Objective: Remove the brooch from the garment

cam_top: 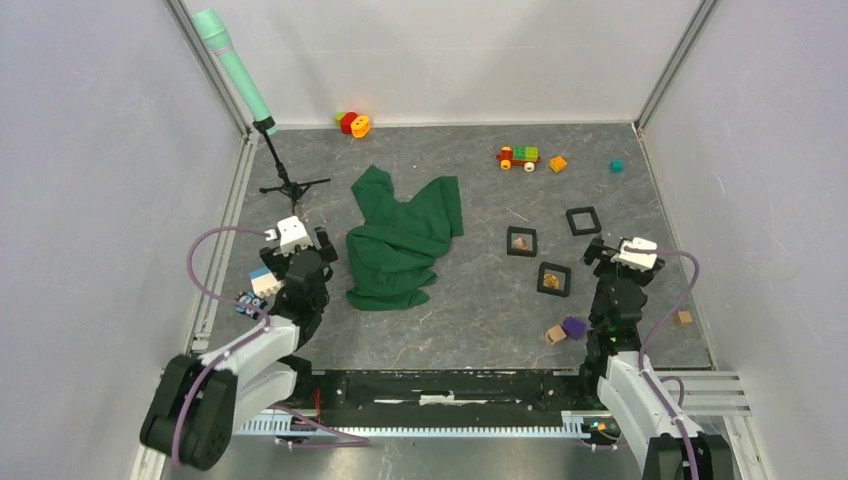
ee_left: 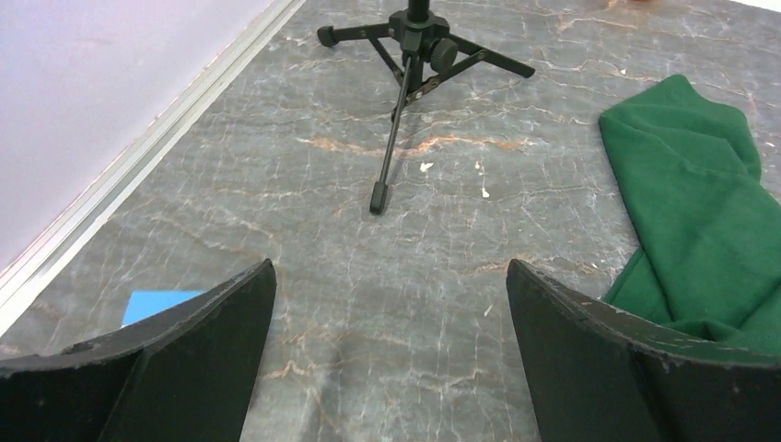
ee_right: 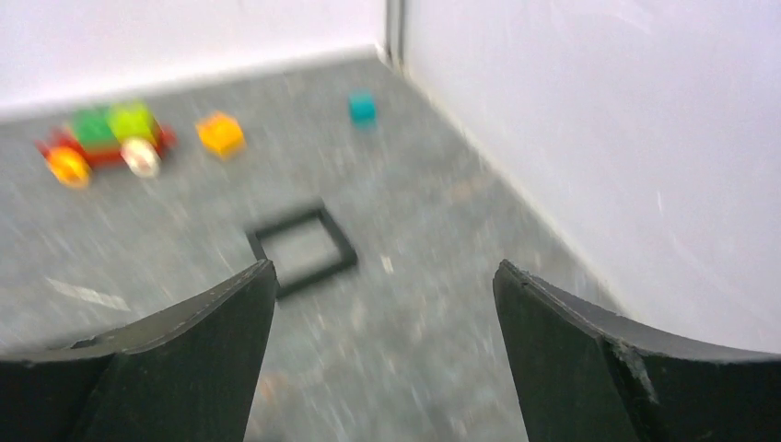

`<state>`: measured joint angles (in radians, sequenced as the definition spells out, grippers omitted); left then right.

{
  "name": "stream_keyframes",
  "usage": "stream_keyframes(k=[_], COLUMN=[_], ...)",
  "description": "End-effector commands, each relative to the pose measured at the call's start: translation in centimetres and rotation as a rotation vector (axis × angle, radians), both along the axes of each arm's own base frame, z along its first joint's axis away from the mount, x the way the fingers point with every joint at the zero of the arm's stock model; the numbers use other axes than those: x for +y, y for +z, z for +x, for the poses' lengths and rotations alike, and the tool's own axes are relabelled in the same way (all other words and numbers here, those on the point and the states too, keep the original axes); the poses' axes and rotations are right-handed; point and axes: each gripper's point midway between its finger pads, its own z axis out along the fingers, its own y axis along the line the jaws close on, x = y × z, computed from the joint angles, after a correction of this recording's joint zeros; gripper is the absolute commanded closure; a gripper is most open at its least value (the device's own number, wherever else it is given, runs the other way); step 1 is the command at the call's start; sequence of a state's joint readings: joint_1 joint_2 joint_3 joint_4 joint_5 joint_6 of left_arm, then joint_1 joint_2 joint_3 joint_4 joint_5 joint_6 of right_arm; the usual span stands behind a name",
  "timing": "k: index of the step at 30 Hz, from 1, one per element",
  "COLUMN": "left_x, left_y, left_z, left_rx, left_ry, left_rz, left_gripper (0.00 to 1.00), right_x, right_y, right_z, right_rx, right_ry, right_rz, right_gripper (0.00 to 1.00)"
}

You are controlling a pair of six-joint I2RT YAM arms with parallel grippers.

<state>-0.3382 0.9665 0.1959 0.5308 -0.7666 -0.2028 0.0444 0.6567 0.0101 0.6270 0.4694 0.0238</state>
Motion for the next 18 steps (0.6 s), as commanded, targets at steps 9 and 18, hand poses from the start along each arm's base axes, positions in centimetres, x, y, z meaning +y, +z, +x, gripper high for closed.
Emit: stream_keyframes(k=[9, 18], left_x=[-1.3, -1.9], left_y=[-0.7, -2.1], left_z=[5.6, 7.0], left_rx=[-0.074, -0.02], left_ry=[-0.246, -0.323], left_rz=[0.113, 0.097], left_gripper=[0.12, 0.0], right_x=[1.7, 3.5], right_y=[-2.7, -3.6], right_z=[-0.9, 0.7], right_rx=[-0.047, 0.018], right_ry=[0.13, 0.24], right_rz=[-0.096, -0.165], right_gripper=[0.06, 0.02])
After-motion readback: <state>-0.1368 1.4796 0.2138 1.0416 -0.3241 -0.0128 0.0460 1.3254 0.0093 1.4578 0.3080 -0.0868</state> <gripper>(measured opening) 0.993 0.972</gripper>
